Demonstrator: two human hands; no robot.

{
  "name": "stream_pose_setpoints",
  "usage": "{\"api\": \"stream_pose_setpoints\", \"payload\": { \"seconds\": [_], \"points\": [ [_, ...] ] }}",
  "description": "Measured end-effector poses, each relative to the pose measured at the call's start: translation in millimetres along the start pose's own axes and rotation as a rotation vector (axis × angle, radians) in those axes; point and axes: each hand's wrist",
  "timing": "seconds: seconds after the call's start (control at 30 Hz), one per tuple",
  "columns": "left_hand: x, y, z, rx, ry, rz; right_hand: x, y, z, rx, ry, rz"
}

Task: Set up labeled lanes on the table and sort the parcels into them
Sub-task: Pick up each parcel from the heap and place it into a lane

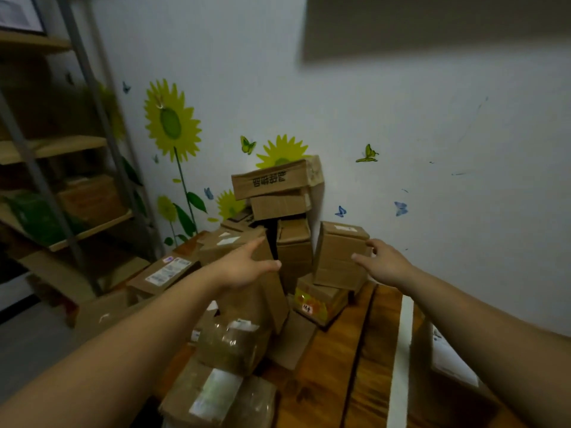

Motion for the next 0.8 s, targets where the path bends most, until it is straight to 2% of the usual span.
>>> {"api": "stream_pose_setpoints", "payload": {
  "seconds": [0.17, 0.37, 0.5, 0.63, 0.7, 0.8],
  "points": [
    [-93.8, -47.1, -35.8, 0.024, -0.013, 0.128, -66.8, -16.1, -13.5, -0.165, -0.169, -0.049],
    [-166.3, -105.3, -50.1, 0.254, 0.104, 0.233, -107.3, -36.4, -28.8, -0.287, -0.286, -0.071],
    [-179.8, -118.0, -49.4, 0.461, 0.175, 0.282, -100.8, -47.0, -25.7, -0.472, -0.323, -0.107],
    [-176.6, -105.7, -37.2, 0.376, 0.227, 0.366, -78.1, -60.9, -18.9, -0.528, -0.398, -0.133],
    [-166.6, -96.3, -27.9, 0.362, 0.18, 0.367, -63.6, -64.6, -10.8, -0.512, -0.366, -0.171],
    [-147.0, -76.9, -17.3, 0.557, 0.086, 0.303, -37.4, -62.3, 9.5, -0.527, -0.291, -0.284]
  ]
}}
Point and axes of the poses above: each hand's wrist, its own x-axis away from the middle knuckle, its own y-axis out of the back of the hand, z = x × y, and after that the axes turned 8 degrees about -z, right-handed
